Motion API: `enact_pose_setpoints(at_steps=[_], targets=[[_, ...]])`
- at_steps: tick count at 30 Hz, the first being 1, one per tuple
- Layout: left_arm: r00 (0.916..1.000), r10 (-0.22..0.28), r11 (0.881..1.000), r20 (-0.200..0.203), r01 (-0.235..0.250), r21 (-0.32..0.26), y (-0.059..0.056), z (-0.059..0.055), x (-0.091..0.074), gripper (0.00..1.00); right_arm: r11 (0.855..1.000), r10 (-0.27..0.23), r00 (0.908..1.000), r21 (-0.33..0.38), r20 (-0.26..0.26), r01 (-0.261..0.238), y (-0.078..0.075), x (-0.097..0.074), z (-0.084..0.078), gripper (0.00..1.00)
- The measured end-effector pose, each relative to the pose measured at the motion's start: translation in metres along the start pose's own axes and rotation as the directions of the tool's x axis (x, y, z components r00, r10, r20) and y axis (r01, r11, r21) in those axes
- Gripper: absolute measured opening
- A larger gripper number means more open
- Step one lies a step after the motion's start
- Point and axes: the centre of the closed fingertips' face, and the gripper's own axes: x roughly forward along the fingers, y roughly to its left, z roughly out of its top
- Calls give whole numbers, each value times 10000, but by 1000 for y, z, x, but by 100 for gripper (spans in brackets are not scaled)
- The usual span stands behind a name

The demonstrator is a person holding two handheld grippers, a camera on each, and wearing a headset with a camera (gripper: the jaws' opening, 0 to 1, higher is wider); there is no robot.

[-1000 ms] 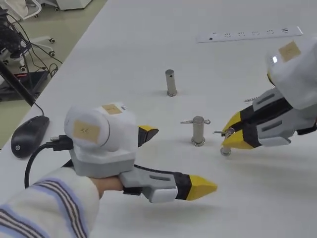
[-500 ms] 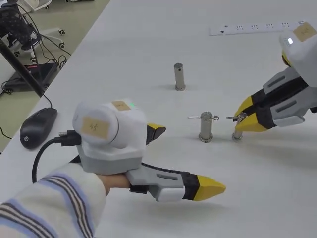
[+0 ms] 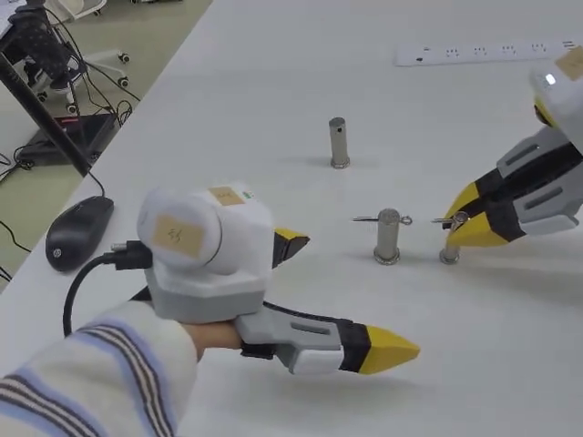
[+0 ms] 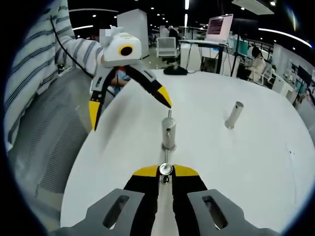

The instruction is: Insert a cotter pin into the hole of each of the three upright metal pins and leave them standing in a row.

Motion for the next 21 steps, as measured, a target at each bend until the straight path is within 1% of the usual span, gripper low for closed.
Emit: enact_pose_setpoints(at_steps=[4,11,16,21], targets=[[10000,-11,10000,-3,11,-17,0,1,0,99,10000,-6,10000,27,-70,6,0,-4,-3,10],[10000,3,10000,-79,-3,2,0,0,-1,99,10000,83,9999,24,-82,-82,5,-8,-4,10],[10000,13,10000,-69,-13,19,0,1,-1,99,10000,86,9999,-12,-66,-86,6,-9,-5,10],[9999,5,10000,-112,-5,39,-1,0,0,99,9998,159,9999,-96,-37,-160,8,-8,-4,10]])
